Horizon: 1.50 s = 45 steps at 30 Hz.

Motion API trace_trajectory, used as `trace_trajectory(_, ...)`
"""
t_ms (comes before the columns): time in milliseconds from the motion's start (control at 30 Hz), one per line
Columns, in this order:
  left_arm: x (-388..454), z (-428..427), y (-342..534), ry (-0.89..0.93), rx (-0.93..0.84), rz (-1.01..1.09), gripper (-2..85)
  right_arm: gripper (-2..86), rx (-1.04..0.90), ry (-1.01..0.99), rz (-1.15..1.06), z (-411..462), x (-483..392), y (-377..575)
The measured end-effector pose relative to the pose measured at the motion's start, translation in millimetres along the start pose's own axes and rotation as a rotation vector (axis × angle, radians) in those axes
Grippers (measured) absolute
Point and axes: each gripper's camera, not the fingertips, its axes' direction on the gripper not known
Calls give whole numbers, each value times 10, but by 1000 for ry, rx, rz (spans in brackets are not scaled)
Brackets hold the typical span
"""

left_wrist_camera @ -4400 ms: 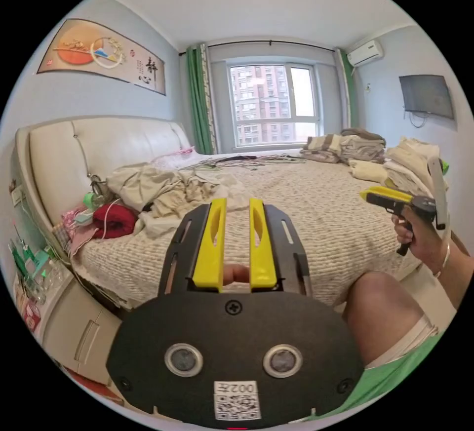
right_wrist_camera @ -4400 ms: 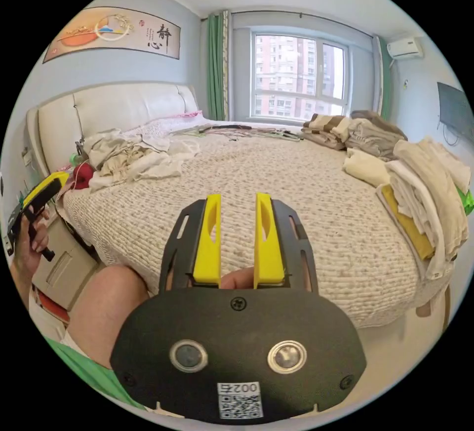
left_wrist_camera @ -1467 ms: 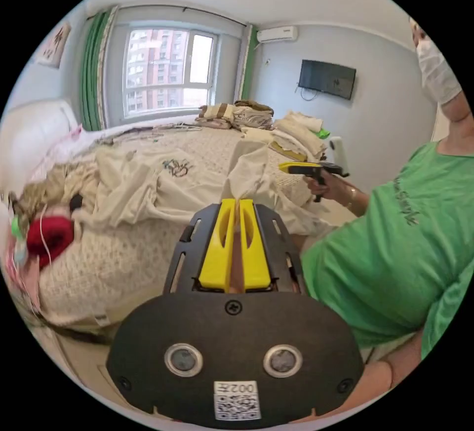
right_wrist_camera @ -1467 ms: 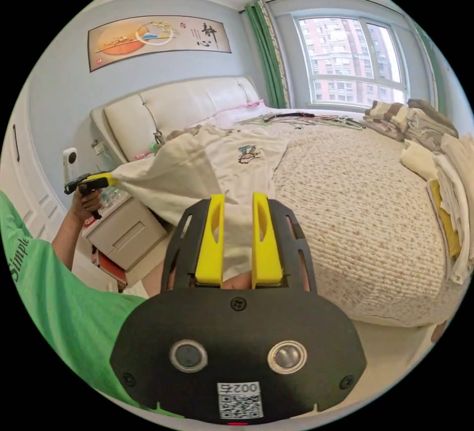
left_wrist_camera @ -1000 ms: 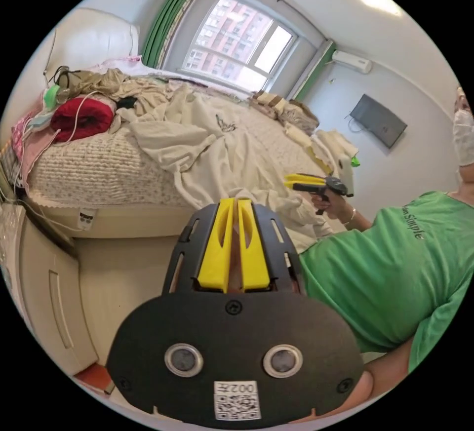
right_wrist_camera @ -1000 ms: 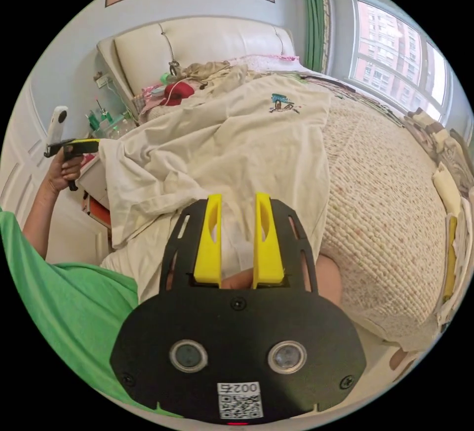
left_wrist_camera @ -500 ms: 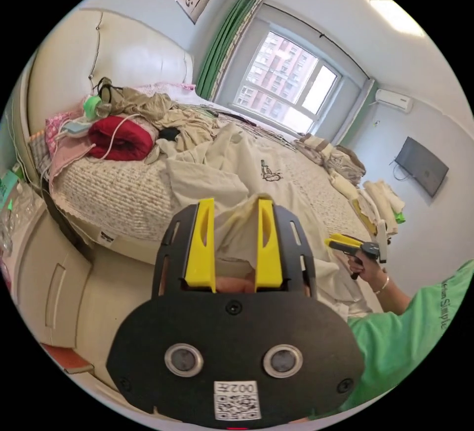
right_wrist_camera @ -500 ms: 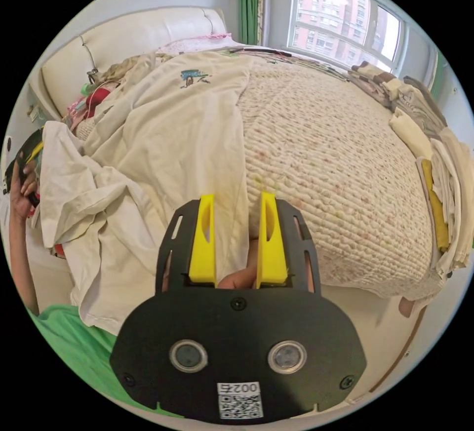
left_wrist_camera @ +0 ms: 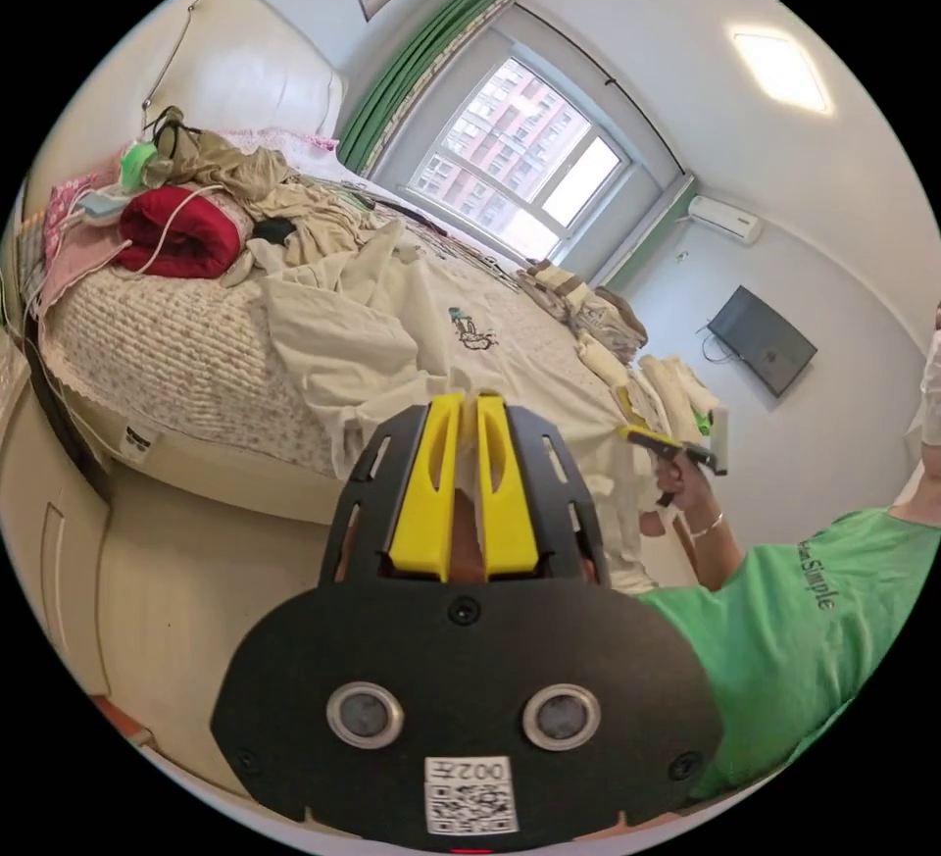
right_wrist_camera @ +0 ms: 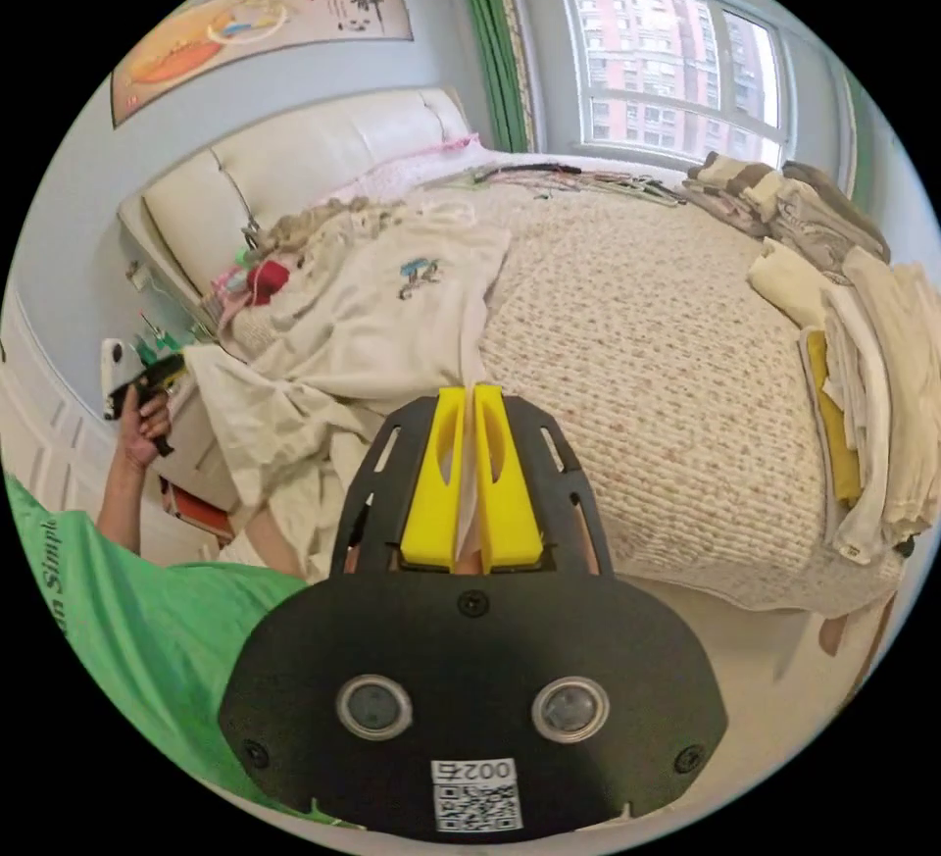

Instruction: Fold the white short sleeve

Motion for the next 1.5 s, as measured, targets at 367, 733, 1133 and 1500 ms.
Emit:
trace_trajectory(367,867,317,121,-78,-578,463,-8,-7,-596,56,-559,-980,-570,858)
trace_trajectory(733,475,-75,-354,-191,-139,174,24,59,46,141,-241,-1372,-4,284)
trace_trajectory(1133,526,1801,-1205,-432,-266,352,115,125,60,114,-155,441,465,-879)
trace_trajectory(1500,297,2671,-1278,-514,-415,281,62,128,-385,42,9,2370,1017,-1382)
